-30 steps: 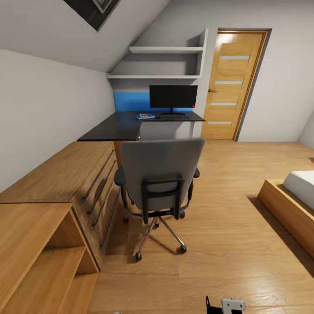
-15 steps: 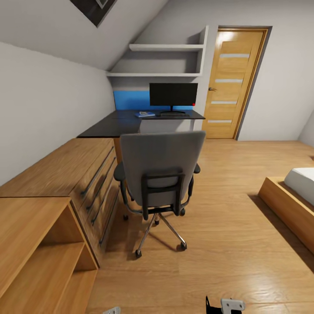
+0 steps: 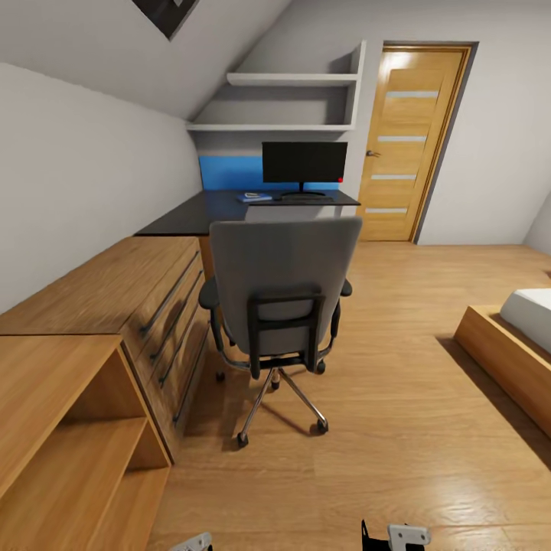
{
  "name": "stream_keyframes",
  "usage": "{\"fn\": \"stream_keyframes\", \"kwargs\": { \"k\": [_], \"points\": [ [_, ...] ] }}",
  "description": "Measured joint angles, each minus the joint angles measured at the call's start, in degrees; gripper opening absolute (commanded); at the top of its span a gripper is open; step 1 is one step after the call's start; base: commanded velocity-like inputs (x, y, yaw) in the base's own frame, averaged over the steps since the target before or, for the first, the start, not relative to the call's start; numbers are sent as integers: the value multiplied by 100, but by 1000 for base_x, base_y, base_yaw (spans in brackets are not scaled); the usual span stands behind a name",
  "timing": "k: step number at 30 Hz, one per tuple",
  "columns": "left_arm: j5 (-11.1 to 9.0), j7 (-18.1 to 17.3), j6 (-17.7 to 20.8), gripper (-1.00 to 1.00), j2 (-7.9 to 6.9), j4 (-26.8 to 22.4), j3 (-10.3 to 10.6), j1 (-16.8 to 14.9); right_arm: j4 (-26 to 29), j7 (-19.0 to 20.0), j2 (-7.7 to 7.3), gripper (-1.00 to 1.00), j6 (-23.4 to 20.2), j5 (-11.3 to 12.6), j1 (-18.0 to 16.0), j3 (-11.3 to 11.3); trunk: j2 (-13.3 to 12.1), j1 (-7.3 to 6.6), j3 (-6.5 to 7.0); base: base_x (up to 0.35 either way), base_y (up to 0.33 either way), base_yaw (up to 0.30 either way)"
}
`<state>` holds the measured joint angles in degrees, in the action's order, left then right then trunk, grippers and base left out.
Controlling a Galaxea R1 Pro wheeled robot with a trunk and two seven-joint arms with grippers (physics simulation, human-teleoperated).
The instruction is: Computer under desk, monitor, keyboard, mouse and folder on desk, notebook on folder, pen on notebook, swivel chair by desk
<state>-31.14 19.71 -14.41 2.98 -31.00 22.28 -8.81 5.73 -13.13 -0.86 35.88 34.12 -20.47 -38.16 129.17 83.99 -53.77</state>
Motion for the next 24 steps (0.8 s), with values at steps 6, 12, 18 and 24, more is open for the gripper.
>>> {"fn": "stream_keyframes", "kwargs": {
  "k": [6,12,18,24],
  "points": [
    [1,2,8,100,7,-98,16,1,0,0,-7,100,-8,0,0,1,241,132,-108,0,0,0],
    [8,-22,2,100,12,-91,24,0,8,0,-5,100,5,-5,0,2,481,264,-215,0,0,0],
    [10,-19,0,100,15,-91,26,1,2,0,-8,100,6,-1,0,6,523,286,-234,0,0,0],
    [9,-16,0,100,15,-91,27,1,0,0,-17,100,8,7,0,14,523,286,-234,0,0,0]
  ]
}}
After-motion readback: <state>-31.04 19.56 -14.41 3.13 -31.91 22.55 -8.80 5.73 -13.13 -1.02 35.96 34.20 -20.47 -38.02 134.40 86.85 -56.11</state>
